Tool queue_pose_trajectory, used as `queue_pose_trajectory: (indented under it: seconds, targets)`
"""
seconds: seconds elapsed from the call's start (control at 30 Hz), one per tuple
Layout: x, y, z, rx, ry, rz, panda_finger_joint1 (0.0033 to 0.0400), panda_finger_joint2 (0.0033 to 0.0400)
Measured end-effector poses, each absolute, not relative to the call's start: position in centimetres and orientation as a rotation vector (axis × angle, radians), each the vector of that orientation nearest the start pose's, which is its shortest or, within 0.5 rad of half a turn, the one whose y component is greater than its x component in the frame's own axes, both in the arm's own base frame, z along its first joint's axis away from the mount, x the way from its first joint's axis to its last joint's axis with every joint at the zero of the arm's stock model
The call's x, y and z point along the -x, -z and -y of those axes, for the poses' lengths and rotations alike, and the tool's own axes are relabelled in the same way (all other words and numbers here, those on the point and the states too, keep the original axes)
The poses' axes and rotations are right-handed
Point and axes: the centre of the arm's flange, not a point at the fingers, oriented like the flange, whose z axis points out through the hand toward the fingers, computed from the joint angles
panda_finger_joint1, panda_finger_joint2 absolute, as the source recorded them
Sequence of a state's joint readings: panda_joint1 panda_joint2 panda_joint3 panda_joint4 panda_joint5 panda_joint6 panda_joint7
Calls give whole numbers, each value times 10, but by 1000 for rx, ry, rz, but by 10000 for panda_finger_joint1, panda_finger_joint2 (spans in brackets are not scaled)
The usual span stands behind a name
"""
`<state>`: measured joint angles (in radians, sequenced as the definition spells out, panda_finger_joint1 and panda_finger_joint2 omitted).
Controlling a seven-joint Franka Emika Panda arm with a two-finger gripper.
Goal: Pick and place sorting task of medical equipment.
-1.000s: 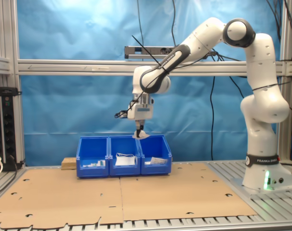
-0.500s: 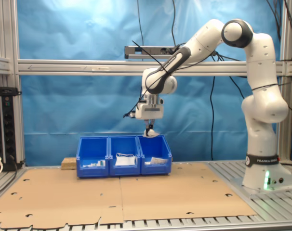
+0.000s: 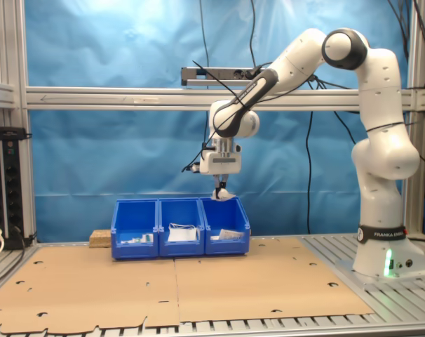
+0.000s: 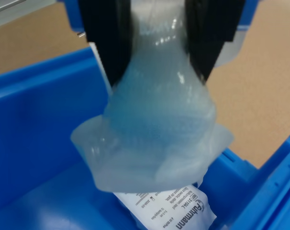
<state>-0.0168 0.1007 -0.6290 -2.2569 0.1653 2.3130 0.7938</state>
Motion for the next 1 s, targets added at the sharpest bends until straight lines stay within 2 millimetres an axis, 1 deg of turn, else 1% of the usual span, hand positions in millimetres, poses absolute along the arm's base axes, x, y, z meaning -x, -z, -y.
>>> queue_pose_trajectory:
  seconds: [0.87, 0.9, 1.0]
  targets:
    - [-422, -325, 315, 2199, -44, -2160, 77, 77]
    - [-422, -325, 315, 2199, -44, -2160, 111, 111]
    - [-423, -325, 315, 2199, -44, -2160, 111, 111]
